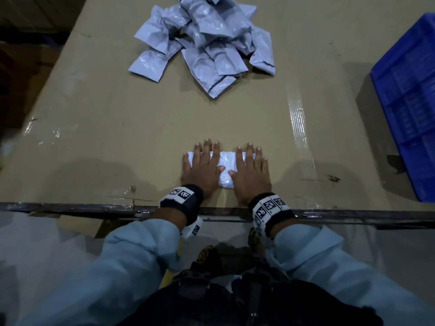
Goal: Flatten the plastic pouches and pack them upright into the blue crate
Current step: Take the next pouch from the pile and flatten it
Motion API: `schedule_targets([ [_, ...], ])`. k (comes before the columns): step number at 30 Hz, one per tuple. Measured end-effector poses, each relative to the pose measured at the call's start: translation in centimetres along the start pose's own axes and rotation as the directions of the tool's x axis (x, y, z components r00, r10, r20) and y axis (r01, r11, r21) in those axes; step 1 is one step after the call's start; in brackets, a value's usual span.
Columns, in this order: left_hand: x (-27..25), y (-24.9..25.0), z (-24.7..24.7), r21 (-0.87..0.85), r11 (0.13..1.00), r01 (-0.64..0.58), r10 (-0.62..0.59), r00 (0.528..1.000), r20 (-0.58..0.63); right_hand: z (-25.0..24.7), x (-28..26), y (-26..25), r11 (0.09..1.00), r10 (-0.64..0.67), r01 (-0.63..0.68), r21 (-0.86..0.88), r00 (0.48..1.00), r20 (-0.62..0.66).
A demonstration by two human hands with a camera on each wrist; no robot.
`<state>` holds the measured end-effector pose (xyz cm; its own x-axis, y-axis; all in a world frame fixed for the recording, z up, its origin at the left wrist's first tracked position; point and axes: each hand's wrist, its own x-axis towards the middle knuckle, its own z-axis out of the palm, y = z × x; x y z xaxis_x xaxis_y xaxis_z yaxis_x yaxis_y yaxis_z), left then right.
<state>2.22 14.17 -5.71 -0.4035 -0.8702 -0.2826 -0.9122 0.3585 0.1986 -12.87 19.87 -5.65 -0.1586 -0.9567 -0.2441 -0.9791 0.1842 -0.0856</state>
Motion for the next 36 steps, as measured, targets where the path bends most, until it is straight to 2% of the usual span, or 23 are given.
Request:
schedule_targets([
  [3, 0.3, 0.1, -0.1, 0.094, 0.996, 0.002, -0.002, 1.0, -0.001, -0.4, 0.0, -0.3, 0.999, 0.017, -0.017, -0.03, 1.0, -0.006],
  [6, 0.5, -0.5, -0.6, 0.067, 0.997, -0.047, 0.044, 0.998, 0.042, -1.1, 0.0, -0.1, 0.999, 0.008, -0.007, -0.034, 1.0, 0.025],
  [9, 1.1, -1.5, -1.3, -0.037, 0.995, -0.089, 0.094, 0.981, 0.169, -1.2, 0.2, 0.7, 0.996, -0.027, 0.013, 0.093, 0.989, 0.145],
  [12, 1.7, -2.0, -2.4, -0.077, 0.993, -0.091, 0.11, 0.953, 0.283, -2.0, 1.3, 1.8, 0.978, -0.072, 0.008, 0.208, 0.951, 0.302],
  [15, 1.6, -1.7, -2.5, -0.045, 0.993, -0.105, 0.113, 0.951, 0.288, -2.5, 1.9, 2.3, 0.979, -0.115, 0.036, 0.201, 0.912, 0.394],
  [17, 1.4, -1.5, -2.3, -0.036, 0.994, -0.101, 0.107, 0.952, 0.287, -2.5, 1.9, 2.3, 0.984, -0.111, 0.044, 0.17, 0.908, 0.403],
  [24, 1.0, -1.1, -1.9, -0.003, 0.993, -0.12, 0.117, 0.961, 0.251, -3.9, 1.9, 1.4, 0.998, -0.05, 0.057, -0.009, 0.935, 0.35],
  [25, 0.7, -1.0, -1.7, 0.004, 0.991, -0.131, 0.127, 0.967, 0.223, -4.0, 1.7, 1.4, 0.996, -0.051, 0.07, -0.054, 0.954, 0.295],
  [27, -0.3, -0.8, -0.9, 0.073, 0.985, -0.159, 0.148, 0.979, 0.141, -4.0, 0.7, 1.1, 0.988, -0.08, 0.092, -0.124, 0.992, 0.101],
  [29, -1.5, -1.3, -0.1, 0.16, 0.964, -0.213, 0.207, 0.977, 0.056, -3.2, -0.4, 0.6, 0.986, -0.13, 0.116, -0.12, 0.984, -0.123],
  [30, -1.9, -1.6, 0.2, 0.176, 0.95, -0.257, 0.257, 0.966, 0.023, -2.7, -1.0, 0.5, 0.984, -0.156, 0.137, -0.114, 0.971, -0.183],
  [33, -2.4, -2.6, -0.3, 0.166, 0.927, -0.338, 0.34, 0.94, 0.016, -1.0, -1.6, 0.4, 0.983, -0.173, 0.157, -0.1, 0.967, -0.185],
  [36, -2.1, -2.5, -1.3, 0.224, 0.923, -0.312, 0.31, 0.95, 0.045, -1.7, -0.8, 0.1, 0.983, -0.17, 0.157, -0.091, 0.972, -0.16],
])
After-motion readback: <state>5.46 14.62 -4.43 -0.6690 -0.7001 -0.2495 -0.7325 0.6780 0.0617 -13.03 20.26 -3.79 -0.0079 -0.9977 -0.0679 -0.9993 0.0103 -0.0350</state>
